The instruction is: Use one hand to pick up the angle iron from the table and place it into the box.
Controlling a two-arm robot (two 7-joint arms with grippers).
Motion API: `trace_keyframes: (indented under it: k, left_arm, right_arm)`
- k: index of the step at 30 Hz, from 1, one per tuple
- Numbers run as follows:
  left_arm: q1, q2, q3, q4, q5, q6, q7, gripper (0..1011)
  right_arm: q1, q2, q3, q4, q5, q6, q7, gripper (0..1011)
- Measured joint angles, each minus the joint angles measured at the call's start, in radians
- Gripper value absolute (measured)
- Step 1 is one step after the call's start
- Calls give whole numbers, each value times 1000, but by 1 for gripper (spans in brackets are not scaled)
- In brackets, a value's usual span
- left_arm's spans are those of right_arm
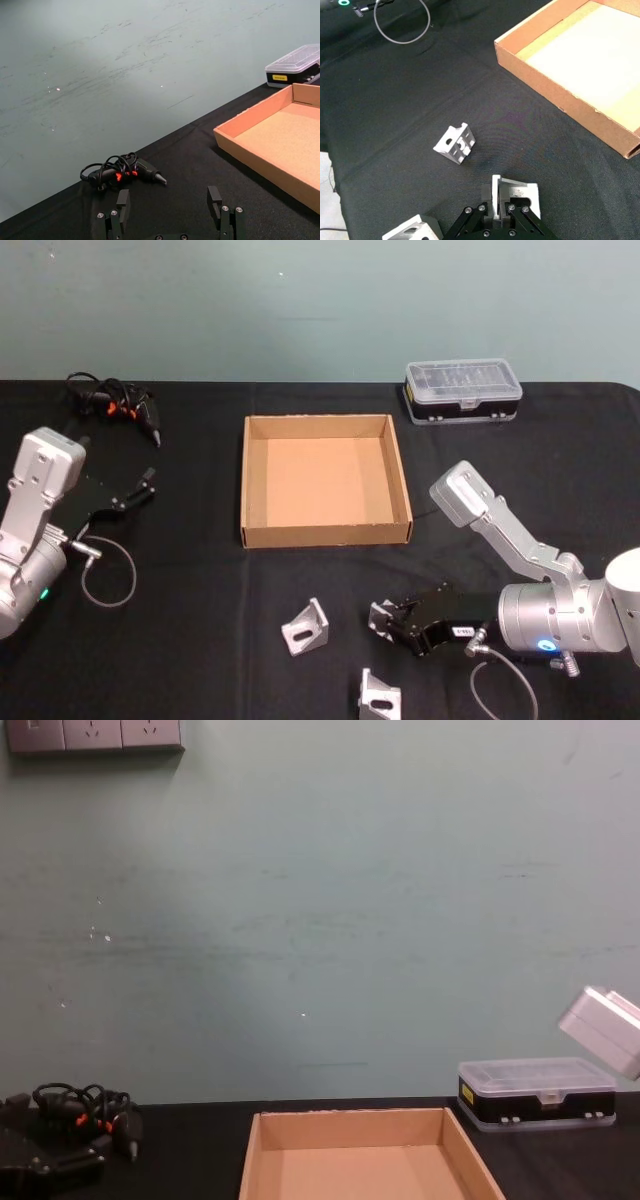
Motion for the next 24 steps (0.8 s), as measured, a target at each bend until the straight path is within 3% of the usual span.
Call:
trace_keyframes:
  k: [9,19,24]
  left_arm:
    - [0,0,0,0,0,0,0,1011]
    - [0,0,0,0,0,0,0,1011]
    - [0,0,0,0,0,0,0,1011]
  right_arm:
    - [-27,19,33,-49,-11,-21,-14,86]
    - [-69,92,142,-190,-37,-87,-64,86]
    - [-54,93,169,-192,-62,-116,-67,86]
